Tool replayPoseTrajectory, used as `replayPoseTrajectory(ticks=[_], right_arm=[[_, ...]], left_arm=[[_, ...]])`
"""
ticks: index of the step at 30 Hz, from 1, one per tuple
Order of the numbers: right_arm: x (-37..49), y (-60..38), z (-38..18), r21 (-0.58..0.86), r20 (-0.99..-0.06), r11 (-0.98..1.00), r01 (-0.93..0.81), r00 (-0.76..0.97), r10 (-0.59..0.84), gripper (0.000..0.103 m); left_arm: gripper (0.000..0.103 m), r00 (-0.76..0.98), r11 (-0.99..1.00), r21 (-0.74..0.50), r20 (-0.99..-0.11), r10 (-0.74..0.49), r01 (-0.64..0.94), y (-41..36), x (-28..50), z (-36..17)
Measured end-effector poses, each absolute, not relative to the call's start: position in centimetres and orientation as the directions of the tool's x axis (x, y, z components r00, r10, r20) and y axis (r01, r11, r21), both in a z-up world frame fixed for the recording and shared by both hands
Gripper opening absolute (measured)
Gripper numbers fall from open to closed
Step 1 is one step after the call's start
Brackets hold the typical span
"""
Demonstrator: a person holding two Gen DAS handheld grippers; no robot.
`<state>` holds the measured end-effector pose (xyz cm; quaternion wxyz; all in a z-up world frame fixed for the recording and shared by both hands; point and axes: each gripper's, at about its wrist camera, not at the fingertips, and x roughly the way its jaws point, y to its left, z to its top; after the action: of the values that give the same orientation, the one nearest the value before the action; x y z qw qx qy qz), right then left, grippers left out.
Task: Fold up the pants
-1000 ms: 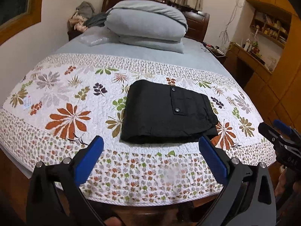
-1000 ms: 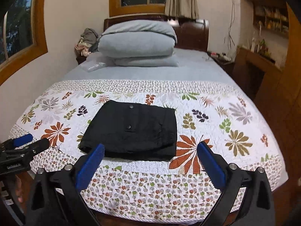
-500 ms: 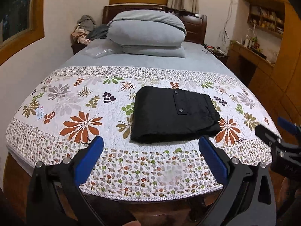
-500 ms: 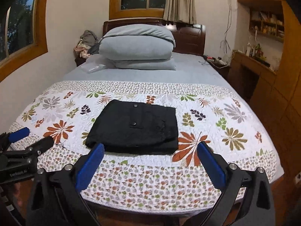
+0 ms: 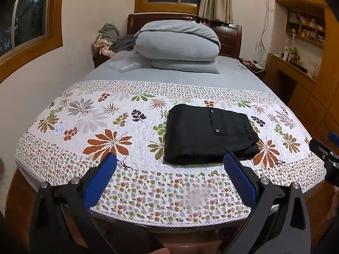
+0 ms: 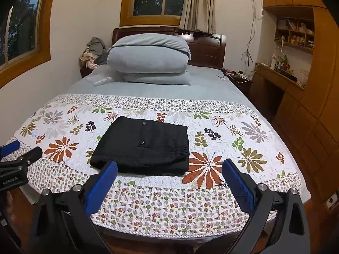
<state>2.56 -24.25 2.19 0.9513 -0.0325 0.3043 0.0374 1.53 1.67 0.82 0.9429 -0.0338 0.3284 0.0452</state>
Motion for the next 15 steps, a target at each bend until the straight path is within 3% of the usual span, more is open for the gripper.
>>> replayPoseTrajectory(ticks=[15], right_arm=[[1.4,-24.1,2.6,-0.046,-0.565,0.995,-0.084,0.824,0.043,0.100]], left_arm=[[0.101,0.785,0.995,-0.020,-0.617,0.062,-0.094,0.8,0.8,1.3]])
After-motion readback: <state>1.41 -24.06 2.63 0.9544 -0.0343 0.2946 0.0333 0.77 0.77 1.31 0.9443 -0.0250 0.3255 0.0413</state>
